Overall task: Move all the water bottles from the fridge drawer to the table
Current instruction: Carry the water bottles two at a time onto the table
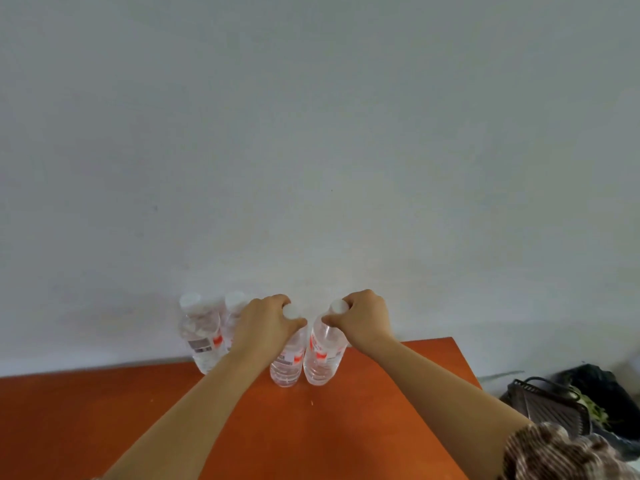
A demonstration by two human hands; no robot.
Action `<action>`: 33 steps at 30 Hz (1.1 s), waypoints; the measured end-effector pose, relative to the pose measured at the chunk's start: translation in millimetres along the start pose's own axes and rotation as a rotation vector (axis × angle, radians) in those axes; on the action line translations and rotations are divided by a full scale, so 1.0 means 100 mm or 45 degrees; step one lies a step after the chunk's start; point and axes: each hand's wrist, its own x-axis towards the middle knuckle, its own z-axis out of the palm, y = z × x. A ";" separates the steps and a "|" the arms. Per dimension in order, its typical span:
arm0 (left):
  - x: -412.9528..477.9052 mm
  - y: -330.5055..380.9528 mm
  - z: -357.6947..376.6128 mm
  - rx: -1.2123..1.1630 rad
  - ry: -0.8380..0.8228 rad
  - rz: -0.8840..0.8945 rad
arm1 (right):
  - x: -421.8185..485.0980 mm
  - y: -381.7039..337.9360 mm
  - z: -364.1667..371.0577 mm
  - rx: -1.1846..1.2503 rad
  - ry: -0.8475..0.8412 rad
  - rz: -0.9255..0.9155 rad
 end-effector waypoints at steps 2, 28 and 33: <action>0.08 -0.04 0.06 -0.003 0.046 -0.068 | 0.10 -0.06 0.06 0.009 0.014 0.025; 0.29 -0.17 -0.09 0.347 -0.143 0.114 | 0.28 -0.33 0.18 -0.391 -0.223 -0.312; 0.28 -0.16 -0.11 0.372 -0.139 0.143 | 0.31 -0.34 0.21 -0.434 -0.224 -0.324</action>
